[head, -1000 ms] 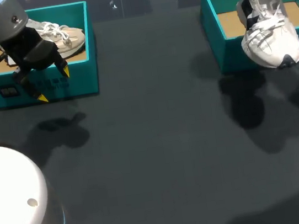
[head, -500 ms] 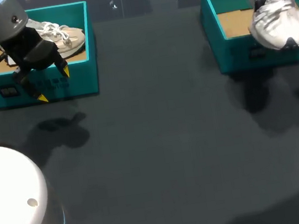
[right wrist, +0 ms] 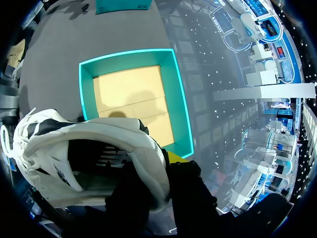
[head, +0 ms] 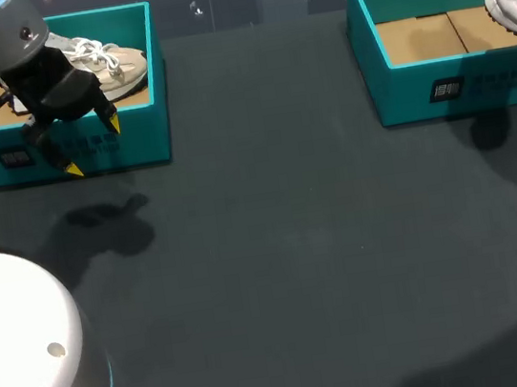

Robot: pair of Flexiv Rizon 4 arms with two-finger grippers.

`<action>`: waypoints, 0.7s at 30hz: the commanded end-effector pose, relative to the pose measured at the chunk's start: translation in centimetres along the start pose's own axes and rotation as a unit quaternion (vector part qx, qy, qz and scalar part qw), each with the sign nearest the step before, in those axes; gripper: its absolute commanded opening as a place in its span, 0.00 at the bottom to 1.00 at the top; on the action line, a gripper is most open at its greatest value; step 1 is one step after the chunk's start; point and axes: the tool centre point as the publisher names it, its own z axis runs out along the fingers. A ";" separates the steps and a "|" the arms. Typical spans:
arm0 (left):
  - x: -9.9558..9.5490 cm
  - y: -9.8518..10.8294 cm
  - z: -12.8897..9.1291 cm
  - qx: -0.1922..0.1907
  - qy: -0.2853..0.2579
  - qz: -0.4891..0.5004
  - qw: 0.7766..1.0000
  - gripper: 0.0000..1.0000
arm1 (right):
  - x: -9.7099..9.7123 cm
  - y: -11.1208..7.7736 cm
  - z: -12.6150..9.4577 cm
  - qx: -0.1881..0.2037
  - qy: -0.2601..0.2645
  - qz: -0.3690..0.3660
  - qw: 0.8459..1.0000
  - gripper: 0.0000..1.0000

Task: Take the shoe out of the shoebox, open the shoe tongue, remove and reinsert the insole, then place the shoe into the shoebox

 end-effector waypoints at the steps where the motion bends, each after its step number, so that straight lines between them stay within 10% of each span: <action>1: 0.0 0.0 0.0 -0.001 0.001 0.000 1.000 1.00 | 0.0 -1.7 0.5 -0.005 -0.004 0.044 0.999 0.00; 8: 0.0 0.0 0.0 -0.001 0.001 0.000 1.000 1.00 | 2.0 -5.1 1.5 0.031 -0.043 0.254 0.966 0.00; 21: 0.0 0.0 0.0 -0.001 0.001 0.000 1.000 1.00 | 3.2 -5.9 1.6 0.108 -0.065 0.398 0.909 0.00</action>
